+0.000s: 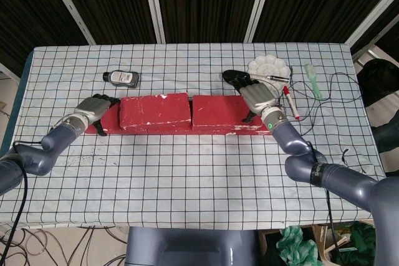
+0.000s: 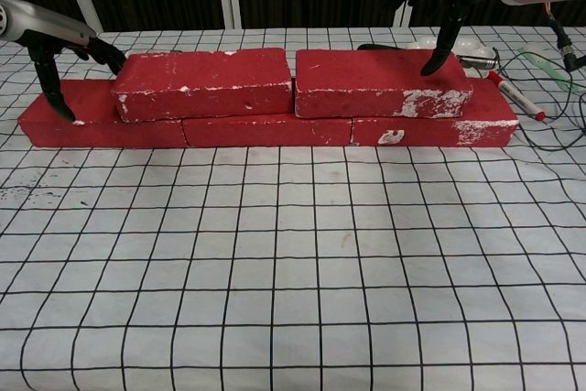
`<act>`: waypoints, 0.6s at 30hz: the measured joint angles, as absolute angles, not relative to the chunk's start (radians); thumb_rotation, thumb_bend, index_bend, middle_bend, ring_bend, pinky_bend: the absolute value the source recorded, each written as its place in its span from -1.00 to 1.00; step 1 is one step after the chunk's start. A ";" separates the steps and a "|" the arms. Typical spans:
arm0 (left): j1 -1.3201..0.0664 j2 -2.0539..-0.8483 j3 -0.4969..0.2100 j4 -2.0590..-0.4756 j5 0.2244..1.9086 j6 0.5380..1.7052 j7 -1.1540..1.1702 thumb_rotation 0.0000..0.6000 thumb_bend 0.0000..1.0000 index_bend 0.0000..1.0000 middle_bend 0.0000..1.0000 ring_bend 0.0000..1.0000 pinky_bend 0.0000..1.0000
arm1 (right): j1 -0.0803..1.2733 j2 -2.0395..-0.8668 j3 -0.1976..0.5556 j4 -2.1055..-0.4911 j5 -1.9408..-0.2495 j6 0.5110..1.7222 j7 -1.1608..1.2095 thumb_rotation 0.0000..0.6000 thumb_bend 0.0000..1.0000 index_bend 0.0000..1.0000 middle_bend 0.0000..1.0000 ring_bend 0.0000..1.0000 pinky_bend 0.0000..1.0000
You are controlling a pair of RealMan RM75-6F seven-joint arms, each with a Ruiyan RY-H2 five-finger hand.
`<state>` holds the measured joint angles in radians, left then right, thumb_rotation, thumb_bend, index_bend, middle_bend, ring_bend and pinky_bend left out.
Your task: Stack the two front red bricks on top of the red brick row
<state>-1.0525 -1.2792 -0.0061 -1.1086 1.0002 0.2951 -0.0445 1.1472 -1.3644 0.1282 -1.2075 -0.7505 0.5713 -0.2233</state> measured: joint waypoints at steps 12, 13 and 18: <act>-1.062 -1.300 -0.014 -1.088 0.994 0.294 -0.043 1.00 -0.96 -0.85 -0.82 -1.00 -0.99 | 1.142 -1.361 0.131 -1.202 -0.751 0.566 -0.224 1.00 -0.99 -1.00 -0.97 -1.00 -0.75; -1.063 -1.302 -0.015 -1.086 0.993 0.293 -0.043 1.00 -0.96 -0.85 -0.82 -1.00 -0.99 | 1.141 -1.360 0.131 -1.202 -0.751 0.565 -0.224 1.00 -0.99 -1.00 -0.97 -1.00 -0.75; -1.066 -1.308 -0.018 -1.083 0.992 0.294 -0.042 1.00 -0.96 -0.86 -0.82 -1.00 -0.99 | 1.138 -1.357 0.134 -1.204 -0.753 0.566 -0.222 1.00 -0.99 -1.00 -0.97 -1.00 -0.75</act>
